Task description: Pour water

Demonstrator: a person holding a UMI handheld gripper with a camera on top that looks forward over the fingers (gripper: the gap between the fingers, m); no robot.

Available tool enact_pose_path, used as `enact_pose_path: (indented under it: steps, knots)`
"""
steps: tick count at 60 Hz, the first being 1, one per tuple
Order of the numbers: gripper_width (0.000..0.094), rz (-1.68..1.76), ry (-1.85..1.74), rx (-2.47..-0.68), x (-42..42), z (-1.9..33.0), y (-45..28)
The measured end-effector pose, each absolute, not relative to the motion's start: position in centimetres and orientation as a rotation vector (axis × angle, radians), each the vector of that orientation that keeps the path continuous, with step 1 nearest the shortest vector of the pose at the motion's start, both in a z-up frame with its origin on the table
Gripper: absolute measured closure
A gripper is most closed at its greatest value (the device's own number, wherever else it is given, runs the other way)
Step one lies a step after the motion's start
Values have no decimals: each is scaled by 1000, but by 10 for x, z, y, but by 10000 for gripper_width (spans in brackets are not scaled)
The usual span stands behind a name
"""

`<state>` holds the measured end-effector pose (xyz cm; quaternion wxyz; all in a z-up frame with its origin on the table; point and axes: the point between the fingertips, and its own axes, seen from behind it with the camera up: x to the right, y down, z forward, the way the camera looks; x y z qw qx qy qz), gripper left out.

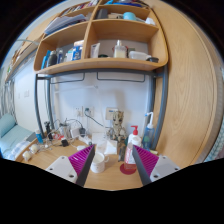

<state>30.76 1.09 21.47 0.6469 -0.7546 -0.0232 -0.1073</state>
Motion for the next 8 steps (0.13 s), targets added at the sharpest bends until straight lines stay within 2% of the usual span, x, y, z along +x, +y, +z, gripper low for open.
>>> enact_pose_path:
  steps: [8]
  knots:
    - [143, -235, -34, -1681, 295, 228, 11]
